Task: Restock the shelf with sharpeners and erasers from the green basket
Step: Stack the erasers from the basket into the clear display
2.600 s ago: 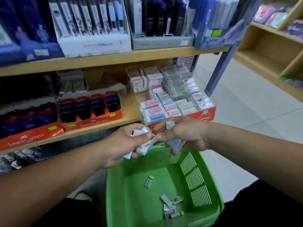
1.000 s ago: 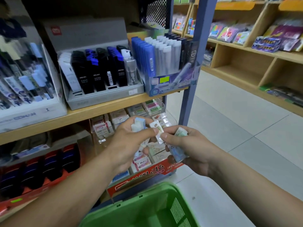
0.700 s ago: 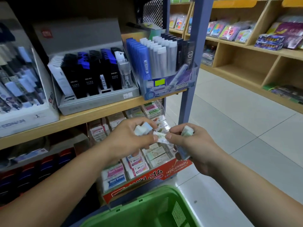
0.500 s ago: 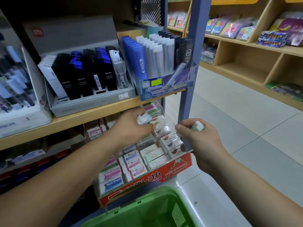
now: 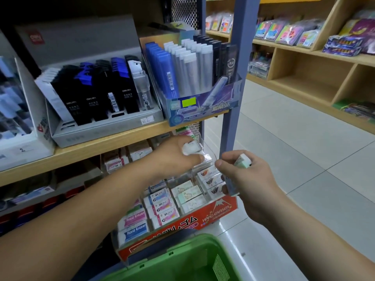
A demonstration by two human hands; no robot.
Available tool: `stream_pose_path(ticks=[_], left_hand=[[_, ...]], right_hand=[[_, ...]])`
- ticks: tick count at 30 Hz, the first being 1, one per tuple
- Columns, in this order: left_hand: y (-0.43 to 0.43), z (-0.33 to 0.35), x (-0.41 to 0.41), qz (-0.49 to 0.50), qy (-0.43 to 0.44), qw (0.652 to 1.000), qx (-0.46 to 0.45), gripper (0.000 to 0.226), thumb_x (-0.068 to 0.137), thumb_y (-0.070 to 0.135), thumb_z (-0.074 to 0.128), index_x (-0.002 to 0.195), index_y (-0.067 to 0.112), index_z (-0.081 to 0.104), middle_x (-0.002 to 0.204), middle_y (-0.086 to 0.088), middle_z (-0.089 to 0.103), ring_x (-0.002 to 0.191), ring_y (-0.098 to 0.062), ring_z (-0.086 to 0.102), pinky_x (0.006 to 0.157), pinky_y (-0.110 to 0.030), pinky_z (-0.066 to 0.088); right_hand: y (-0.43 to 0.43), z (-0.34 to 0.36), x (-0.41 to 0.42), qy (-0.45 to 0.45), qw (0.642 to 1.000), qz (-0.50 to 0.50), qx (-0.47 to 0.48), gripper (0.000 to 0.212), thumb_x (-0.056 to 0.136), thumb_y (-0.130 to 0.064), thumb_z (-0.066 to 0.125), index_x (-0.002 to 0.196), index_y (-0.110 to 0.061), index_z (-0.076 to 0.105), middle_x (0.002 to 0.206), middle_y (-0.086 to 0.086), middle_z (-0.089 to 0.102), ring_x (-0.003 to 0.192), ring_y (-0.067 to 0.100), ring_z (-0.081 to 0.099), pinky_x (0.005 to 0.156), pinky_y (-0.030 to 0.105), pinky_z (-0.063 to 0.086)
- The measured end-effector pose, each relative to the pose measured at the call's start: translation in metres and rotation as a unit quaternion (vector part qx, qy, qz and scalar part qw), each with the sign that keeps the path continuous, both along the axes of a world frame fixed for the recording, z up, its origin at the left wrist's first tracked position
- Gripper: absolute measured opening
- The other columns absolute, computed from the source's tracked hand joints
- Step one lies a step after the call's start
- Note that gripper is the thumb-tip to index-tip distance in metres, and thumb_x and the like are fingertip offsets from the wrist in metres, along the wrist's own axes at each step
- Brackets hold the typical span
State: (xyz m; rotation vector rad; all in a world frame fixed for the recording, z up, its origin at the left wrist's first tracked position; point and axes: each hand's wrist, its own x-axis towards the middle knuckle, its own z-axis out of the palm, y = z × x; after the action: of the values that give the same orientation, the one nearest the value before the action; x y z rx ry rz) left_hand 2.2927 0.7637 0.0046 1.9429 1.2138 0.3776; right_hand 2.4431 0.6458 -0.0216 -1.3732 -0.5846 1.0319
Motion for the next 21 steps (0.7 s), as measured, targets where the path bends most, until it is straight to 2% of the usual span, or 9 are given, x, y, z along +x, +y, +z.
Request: stream_pose_path(ticks=[2,3,6,8,10,13,17,19,21], left_hand=[[-0.015,0.004,-0.011,0.003,-0.134,0.976,-0.170,0.017,0.096,0.026,0.072,0.113,0.021,0.073,0.097,-0.004,0.074,0.083,-0.016,0.065,0.050,-0.026,0.046],[-0.023,0.005,-0.016,0.007,-0.179,0.957,-0.230,0.020,0.098,0.027,0.070,0.115,0.019,0.073,0.098,-0.007,0.072,0.080,-0.015,0.062,0.047,-0.023,0.040],[-0.035,-0.002,-0.029,0.043,-0.248,0.915,-0.315,0.038,0.097,0.035,0.068,0.127,0.011,0.069,0.100,-0.013,0.071,0.069,-0.010,0.060,0.044,-0.020,0.035],[-0.038,-0.006,-0.032,0.096,-0.275,0.894,-0.341,0.043,0.094,0.036,0.070,0.127,0.008,0.067,0.092,-0.010,0.069,0.061,-0.012,0.059,0.042,-0.021,0.034],[-0.039,-0.010,-0.033,0.133,-0.285,0.885,-0.343,0.044,0.093,0.037,0.071,0.124,0.007,0.067,0.087,-0.010,0.067,0.055,-0.013,0.057,0.041,-0.021,0.035],[-0.040,-0.009,-0.036,0.148,-0.297,0.880,-0.341,0.044,0.093,0.038,0.069,0.123,0.006,0.067,0.091,-0.016,0.070,0.057,-0.015,0.058,0.042,-0.023,0.041],[-0.038,-0.010,-0.041,0.136,-0.286,0.894,-0.318,0.042,0.096,0.039,0.067,0.122,0.006,0.063,0.116,-0.025,0.073,0.067,-0.022,0.066,0.050,-0.030,0.052],[-0.036,-0.014,-0.044,0.125,-0.285,0.903,-0.295,0.042,0.099,0.038,0.066,0.121,0.003,0.059,0.107,-0.024,0.075,0.065,-0.027,0.066,0.053,-0.034,0.055],[-0.031,-0.017,-0.052,0.121,-0.216,0.949,-0.196,0.037,0.098,0.040,0.067,0.116,0.008,0.064,0.089,-0.014,0.077,0.062,-0.025,0.068,0.054,-0.038,0.058]], right_hand=[[0.000,0.001,-0.004,-0.011,0.999,0.029,0.008,0.014,0.088,-0.010,0.081,0.099,-0.007,0.073,0.089,0.011,0.077,0.073,0.024,0.076,0.066,0.042,0.065],[0.000,0.002,-0.007,-0.013,0.999,0.049,0.014,0.016,0.088,-0.009,0.081,0.101,-0.006,0.073,0.092,0.014,0.077,0.076,0.027,0.077,0.068,0.044,0.065],[0.000,0.005,-0.021,-0.005,0.993,0.112,0.032,0.018,0.087,-0.003,0.080,0.102,-0.001,0.070,0.092,0.017,0.078,0.080,0.032,0.078,0.069,0.044,0.065],[0.001,0.004,-0.028,-0.021,0.990,0.135,0.042,0.017,0.084,0.001,0.081,0.098,-0.002,0.072,0.085,0.013,0.077,0.071,0.025,0.074,0.060,0.035,0.060],[0.002,0.001,-0.032,-0.037,0.988,0.145,0.040,0.015,0.083,0.001,0.082,0.094,-0.005,0.074,0.082,0.010,0.076,0.066,0.020,0.072,0.055,0.027,0.055],[0.002,-0.002,-0.036,-0.047,0.985,0.162,0.034,0.008,0.087,-0.002,0.080,0.092,-0.008,0.077,0.086,0.010,0.079,0.073,0.025,0.077,0.057,0.026,0.056],[0.004,-0.003,-0.039,-0.087,0.980,0.177,0.032,0.004,0.090,-0.005,0.078,0.094,-0.005,0.079,0.088,0.015,0.079,0.082,0.036,0.078,0.069,0.044,0.064],[0.005,-0.003,-0.042,-0.102,0.979,0.174,0.025,0.002,0.088,-0.004,0.079,0.089,-0.004,0.078,0.086,0.018,0.077,0.080,0.039,0.076,0.070,0.046,0.064],[0.006,-0.001,-0.043,-0.099,0.982,0.163,0.020,0.004,0.088,-0.004,0.079,0.088,-0.003,0.075,0.086,0.026,0.074,0.073,0.039,0.071,0.061,0.043,0.058]])
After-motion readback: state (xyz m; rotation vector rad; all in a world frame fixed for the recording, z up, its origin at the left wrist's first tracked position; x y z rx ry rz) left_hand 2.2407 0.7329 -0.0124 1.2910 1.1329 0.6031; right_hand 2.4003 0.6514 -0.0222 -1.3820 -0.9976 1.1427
